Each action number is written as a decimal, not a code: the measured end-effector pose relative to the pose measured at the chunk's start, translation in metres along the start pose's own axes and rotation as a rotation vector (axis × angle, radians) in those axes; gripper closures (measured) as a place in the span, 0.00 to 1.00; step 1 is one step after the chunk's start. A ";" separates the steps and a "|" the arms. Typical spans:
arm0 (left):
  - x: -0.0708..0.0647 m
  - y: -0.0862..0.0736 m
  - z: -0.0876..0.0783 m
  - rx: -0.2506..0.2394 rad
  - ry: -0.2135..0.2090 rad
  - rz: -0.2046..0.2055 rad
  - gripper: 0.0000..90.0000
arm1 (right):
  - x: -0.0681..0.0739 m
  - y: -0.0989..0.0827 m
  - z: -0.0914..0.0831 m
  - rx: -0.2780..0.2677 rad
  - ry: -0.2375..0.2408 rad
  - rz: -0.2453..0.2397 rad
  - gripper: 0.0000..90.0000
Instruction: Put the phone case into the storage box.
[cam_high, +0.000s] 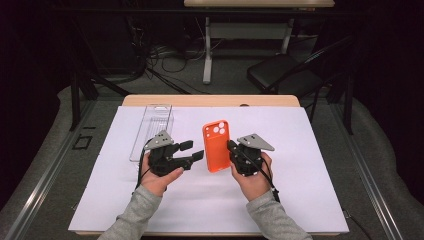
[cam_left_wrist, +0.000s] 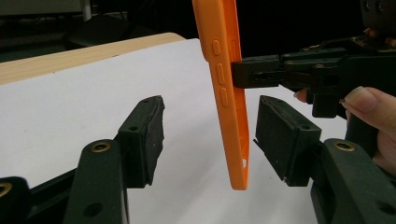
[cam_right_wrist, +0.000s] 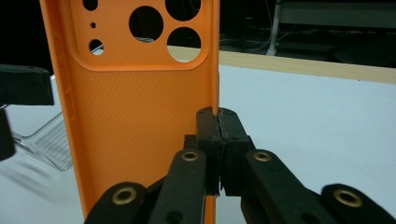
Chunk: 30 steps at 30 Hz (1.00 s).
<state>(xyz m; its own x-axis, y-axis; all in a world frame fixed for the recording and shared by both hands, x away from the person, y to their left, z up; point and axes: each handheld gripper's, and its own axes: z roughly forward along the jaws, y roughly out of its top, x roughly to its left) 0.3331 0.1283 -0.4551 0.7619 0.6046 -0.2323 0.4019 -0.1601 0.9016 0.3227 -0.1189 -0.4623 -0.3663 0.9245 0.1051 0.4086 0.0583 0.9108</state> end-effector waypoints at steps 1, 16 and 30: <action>0.000 0.000 0.001 0.000 0.008 -0.002 0.47 | 0.000 0.001 0.000 0.001 0.004 0.000 0.99; -0.003 0.012 0.028 0.019 -0.058 -0.072 0.60 | -0.005 0.004 0.000 -0.015 0.026 0.026 0.99; 0.001 0.010 0.026 0.004 -0.091 -0.109 0.71 | -0.004 0.001 -0.001 -0.012 0.040 0.034 0.99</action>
<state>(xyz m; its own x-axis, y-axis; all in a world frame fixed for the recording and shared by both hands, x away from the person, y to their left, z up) 0.3509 0.1068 -0.4556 0.7563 0.5454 -0.3614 0.4869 -0.1003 0.8677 0.3242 -0.1229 -0.4612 -0.3856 0.9100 0.1522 0.4112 0.0218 0.9113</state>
